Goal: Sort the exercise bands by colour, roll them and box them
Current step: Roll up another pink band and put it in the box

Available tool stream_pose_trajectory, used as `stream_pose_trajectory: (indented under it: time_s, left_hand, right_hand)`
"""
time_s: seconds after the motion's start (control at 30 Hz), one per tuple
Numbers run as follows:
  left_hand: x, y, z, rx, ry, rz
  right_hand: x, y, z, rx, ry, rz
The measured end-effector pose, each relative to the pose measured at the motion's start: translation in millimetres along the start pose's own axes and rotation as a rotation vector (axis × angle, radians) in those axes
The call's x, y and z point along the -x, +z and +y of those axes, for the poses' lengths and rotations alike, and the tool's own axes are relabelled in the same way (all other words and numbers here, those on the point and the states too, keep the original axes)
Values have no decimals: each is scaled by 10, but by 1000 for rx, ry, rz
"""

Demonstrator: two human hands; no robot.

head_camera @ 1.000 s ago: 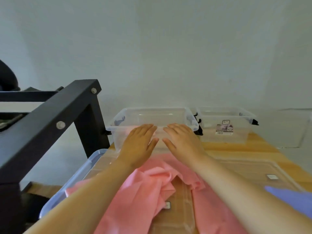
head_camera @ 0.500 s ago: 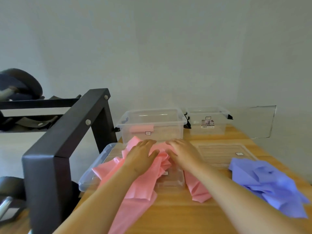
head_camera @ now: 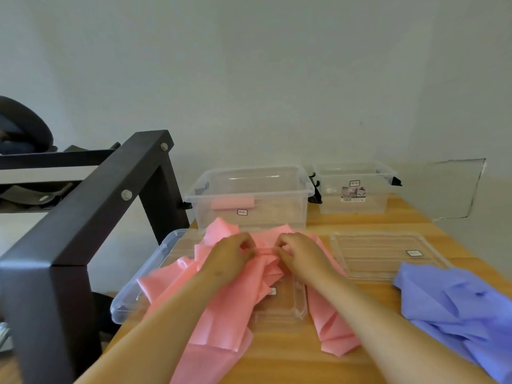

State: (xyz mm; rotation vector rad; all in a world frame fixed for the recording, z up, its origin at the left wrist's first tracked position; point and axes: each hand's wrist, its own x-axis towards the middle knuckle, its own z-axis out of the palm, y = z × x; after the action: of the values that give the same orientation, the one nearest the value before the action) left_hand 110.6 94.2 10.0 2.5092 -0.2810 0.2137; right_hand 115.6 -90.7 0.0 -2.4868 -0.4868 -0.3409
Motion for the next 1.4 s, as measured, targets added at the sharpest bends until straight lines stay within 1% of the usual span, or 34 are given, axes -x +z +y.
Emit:
stream_pose_trajectory:
  time_s: [0.07,0.13,0.23,0.3,0.33,0.4,0.5,0.57,0.63,0.7,0.83,0.9,0.93,1.03,1.1,1.23,1.33,1.4]
  left_hand:
    - [-78,-134,109,85,30,45]
    - [-149,-289,293,147,64,95]
    - [-203,-472,587,372,101,152]
    - [-193,-544,727,513,112,187]
    - [-172,-563,781,543,125,201]
    - [-111,-548,821,537,132,227]
    - [39,-489,822,449,99,246]
    - [156,-478,846,423,67,212]
    - [277,-491,937,472,8,103]
    - [379,-503,1072,526,-66,-30]
    - [456,-527,1199,491,-185,-294]
    - [458,-532,1205,502,-172,-385]
    - [463,-539,1221,528,-144,-397]
    - [461,-559,1323,626,-48,-362]
    - [411,-554,1356,675,-13,-313]
    - [341,-536,1339,727,-18,-234]
    - [389,-521,1356,763,11,-257]
    - [395,-514,1327,793,40,-222]
  right_hand:
    - [-32,-110,-66,-97,3,70]
    - [-68,-253,-167,-244,42,126]
    - [-76,-492,-325,-559,119,159]
    - [-43,-625,-380,-709,168,167]
    - [-13,-676,-397,-783,190,169]
    - [71,-765,-440,-972,256,180]
    - [211,-886,-486,-1291,365,223]
    - [267,-972,-489,-1493,427,244]
    - [293,-1077,-500,-1594,471,255]
    - [291,-1178,-533,-1671,469,257]
    - [326,-1351,-648,-1785,360,229]
    - [386,-1432,-701,-1802,305,170]
    - [408,-1464,-712,-1798,276,129]
    - [495,-1539,-743,-1682,173,55]
    - [505,-1551,-688,-1606,141,94]
    - [541,-1583,-665,-1532,155,84]
    - [530,-1589,-685,-1548,179,94]
    - [520,-1601,-692,-1544,180,94]
